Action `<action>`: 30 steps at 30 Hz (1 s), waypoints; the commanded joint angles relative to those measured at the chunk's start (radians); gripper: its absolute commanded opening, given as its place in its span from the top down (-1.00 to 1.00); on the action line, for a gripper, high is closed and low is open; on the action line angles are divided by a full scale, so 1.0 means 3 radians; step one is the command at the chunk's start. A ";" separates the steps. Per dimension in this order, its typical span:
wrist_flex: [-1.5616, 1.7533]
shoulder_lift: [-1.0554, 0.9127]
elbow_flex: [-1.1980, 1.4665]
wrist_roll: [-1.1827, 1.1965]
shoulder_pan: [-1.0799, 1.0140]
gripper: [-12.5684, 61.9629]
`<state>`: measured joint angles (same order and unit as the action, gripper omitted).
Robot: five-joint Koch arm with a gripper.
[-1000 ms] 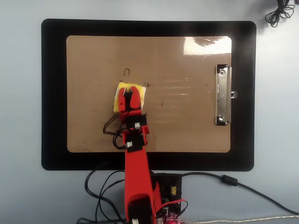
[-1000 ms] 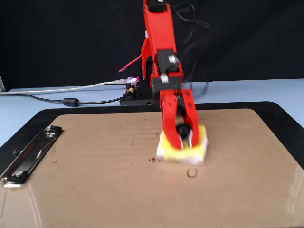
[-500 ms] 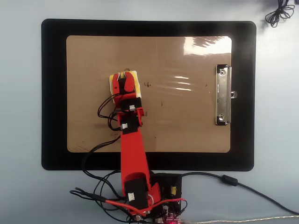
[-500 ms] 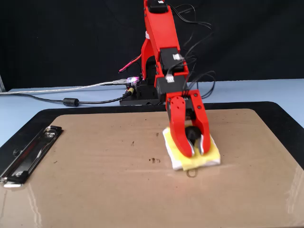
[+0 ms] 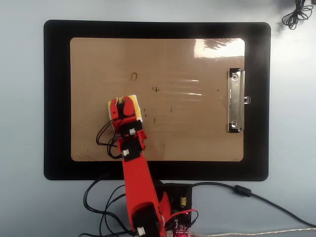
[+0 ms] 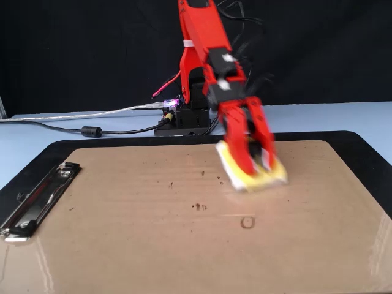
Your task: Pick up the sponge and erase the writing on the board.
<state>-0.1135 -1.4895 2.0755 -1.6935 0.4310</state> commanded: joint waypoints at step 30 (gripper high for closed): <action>0.0036 -0.1928 0.1764 0.1237 -0.1488 0.88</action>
<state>-0.1166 -2.0954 2.6446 -1.2533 -0.0169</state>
